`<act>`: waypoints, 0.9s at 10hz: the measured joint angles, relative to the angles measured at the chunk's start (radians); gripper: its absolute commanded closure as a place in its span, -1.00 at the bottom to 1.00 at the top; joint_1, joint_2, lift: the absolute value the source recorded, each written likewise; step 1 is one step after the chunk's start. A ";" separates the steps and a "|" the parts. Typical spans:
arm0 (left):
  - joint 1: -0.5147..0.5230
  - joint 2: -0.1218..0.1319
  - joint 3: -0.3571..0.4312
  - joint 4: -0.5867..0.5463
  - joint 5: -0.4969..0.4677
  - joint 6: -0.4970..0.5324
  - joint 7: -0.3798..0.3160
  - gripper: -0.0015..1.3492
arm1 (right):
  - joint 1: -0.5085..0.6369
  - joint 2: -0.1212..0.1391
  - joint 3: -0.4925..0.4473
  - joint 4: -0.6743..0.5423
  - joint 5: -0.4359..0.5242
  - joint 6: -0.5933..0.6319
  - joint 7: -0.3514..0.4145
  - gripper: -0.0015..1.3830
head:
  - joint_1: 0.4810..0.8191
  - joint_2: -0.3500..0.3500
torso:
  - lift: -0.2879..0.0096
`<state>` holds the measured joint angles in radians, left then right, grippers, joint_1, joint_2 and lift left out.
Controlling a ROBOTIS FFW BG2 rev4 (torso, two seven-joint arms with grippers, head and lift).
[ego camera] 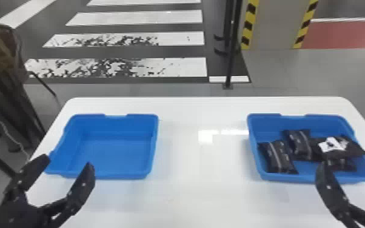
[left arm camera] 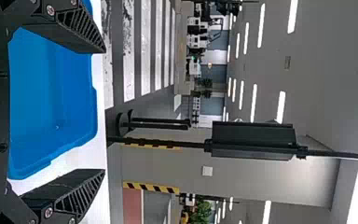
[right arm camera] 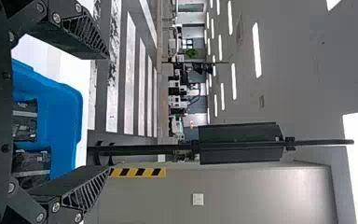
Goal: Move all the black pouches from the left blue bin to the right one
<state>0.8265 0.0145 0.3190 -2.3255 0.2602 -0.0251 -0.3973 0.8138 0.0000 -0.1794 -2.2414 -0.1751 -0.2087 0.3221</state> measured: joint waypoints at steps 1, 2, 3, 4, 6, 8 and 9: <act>-0.001 0.000 0.000 0.000 0.000 0.003 0.000 -0.81 | -0.002 0.000 0.003 0.000 0.000 0.000 0.000 -0.73 | 0.27 0.19 | -0.01; -0.002 -0.001 0.000 0.000 0.000 0.005 0.000 -0.81 | -0.005 0.000 0.007 0.000 -0.001 0.000 0.000 -0.72 | 0.27 0.20 | -0.01; -0.002 -0.001 0.002 0.000 0.001 0.006 0.000 -0.81 | -0.008 0.000 0.010 0.003 -0.002 0.000 0.000 -0.73 | 0.27 0.21 | -0.01; -0.002 -0.001 0.002 0.000 0.001 0.006 0.000 -0.81 | -0.010 0.000 0.012 0.005 -0.002 0.000 0.000 -0.73 | 0.27 0.22 | -0.01; -0.001 0.001 0.002 0.000 0.001 0.006 0.000 -0.81 | -0.011 0.000 0.015 0.007 -0.003 0.000 0.000 -0.73 | 0.27 0.22 | -0.01; 0.001 0.001 0.001 0.000 0.001 0.008 -0.001 -0.81 | -0.011 0.000 0.016 0.007 -0.006 0.000 0.000 -0.73 | 0.27 0.22 | -0.01; 0.001 0.001 0.000 0.000 0.001 0.008 -0.001 -0.81 | -0.011 0.000 0.016 0.007 -0.006 0.000 0.000 -0.73 | 0.27 0.22 | -0.01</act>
<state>0.8270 0.0153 0.3194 -2.3255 0.2612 -0.0171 -0.3985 0.8025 0.0000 -0.1635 -2.2346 -0.1813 -0.2087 0.3221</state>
